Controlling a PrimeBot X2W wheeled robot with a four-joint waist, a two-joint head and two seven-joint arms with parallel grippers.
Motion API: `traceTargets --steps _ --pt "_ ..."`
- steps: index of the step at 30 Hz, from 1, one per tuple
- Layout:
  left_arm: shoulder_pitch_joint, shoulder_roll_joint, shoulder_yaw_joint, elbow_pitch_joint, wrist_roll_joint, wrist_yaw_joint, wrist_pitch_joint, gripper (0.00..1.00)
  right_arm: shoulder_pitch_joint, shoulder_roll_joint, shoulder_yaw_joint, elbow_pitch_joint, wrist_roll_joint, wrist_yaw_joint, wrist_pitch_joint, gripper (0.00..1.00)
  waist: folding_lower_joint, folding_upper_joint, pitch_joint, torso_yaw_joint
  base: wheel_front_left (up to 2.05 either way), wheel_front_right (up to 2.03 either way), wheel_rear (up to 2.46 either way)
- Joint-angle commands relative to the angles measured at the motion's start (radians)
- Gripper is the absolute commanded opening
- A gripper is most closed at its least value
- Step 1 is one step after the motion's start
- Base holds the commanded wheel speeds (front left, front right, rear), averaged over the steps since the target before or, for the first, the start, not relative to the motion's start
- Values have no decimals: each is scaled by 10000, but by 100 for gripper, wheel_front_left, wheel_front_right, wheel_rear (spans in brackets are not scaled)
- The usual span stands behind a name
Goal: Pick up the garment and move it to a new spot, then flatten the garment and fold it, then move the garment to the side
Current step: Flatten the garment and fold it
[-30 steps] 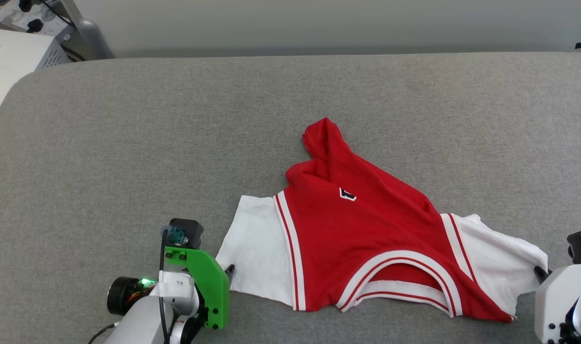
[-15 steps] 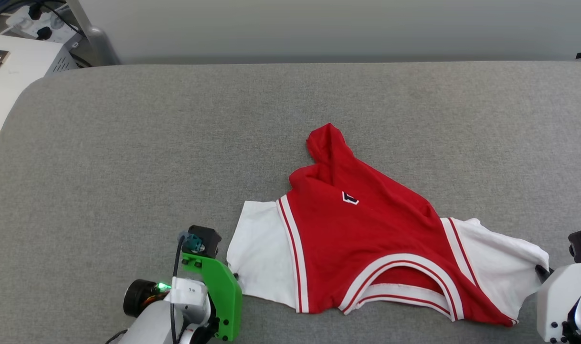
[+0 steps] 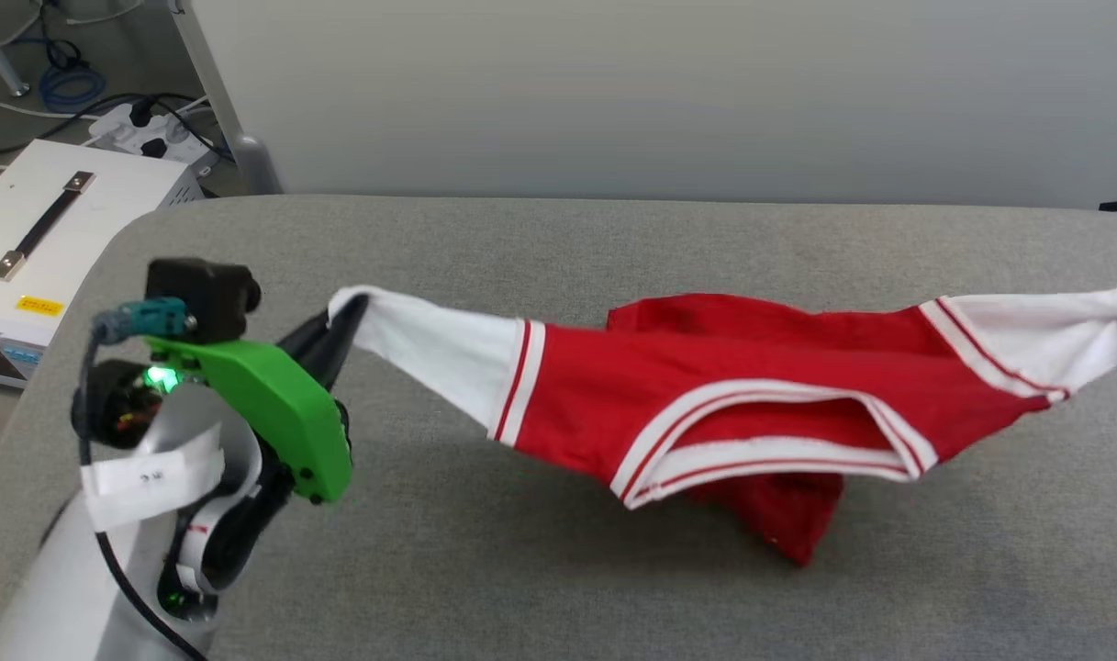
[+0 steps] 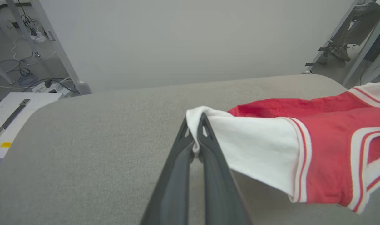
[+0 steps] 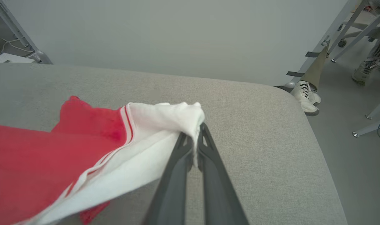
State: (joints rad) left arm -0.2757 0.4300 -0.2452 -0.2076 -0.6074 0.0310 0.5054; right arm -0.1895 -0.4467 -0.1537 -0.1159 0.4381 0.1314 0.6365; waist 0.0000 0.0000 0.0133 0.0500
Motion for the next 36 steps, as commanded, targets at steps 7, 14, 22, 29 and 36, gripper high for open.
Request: traceTargets --steps 7,14,22,29,36 --pt "-1927 793 929 -1300 -60 133 500 0 -2590 -348 -215 -782 760 -7 767 0 0 0 -145 -169 0 0 0" --pt "-3274 1101 1378 -1305 -27 3 366 0 -4409 -583 251 -498 725 -7 811 0 0 0 360 -330 0 0 0" --pt "-4950 1324 1643 -555 -149 -364 129 0 -6219 -1016 727 317 460 -7 409 0 0 0 1731 -439 0 0 0" --pt "-7213 1521 1400 972 246 -890 -277 0 -8496 -1161 1383 1789 -15 -7 -465 0 0 0 3380 -589 0 0 0" --pt "-9878 1517 980 2874 693 -1245 -801 0 -10902 -881 1897 3409 -570 -7 -1609 0 0 0 4802 -727 0 0 0"
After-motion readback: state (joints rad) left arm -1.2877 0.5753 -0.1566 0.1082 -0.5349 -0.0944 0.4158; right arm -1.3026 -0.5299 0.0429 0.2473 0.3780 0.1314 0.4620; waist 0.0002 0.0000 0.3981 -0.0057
